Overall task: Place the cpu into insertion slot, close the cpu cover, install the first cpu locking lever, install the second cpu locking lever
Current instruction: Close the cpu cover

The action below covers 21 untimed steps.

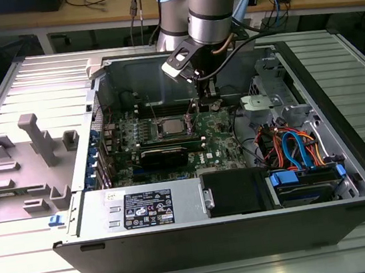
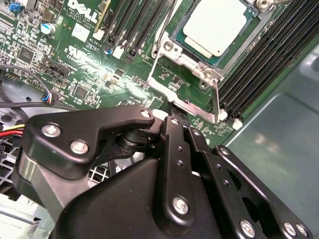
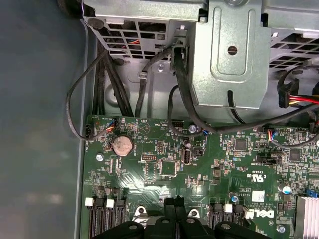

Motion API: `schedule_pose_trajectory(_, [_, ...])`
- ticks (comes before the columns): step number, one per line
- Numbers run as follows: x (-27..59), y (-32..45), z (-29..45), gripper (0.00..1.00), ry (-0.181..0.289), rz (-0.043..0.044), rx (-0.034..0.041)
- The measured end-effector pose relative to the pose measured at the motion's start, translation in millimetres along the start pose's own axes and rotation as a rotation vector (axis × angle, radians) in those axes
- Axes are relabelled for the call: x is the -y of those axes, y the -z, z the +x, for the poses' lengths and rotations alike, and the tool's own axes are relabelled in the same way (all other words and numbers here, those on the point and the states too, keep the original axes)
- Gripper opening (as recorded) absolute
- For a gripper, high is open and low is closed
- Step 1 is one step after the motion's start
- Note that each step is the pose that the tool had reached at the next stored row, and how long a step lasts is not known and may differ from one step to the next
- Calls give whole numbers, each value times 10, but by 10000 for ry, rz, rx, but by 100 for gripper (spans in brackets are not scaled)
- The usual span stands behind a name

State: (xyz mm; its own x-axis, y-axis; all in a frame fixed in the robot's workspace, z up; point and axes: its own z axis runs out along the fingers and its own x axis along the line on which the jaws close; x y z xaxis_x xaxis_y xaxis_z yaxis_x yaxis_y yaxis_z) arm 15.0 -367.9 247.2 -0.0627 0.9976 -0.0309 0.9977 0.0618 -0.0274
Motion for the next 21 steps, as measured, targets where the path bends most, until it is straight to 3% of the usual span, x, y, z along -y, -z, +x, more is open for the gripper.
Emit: schedule_pose_trajectory(21, [99,-3,6,11,-1,0,1])
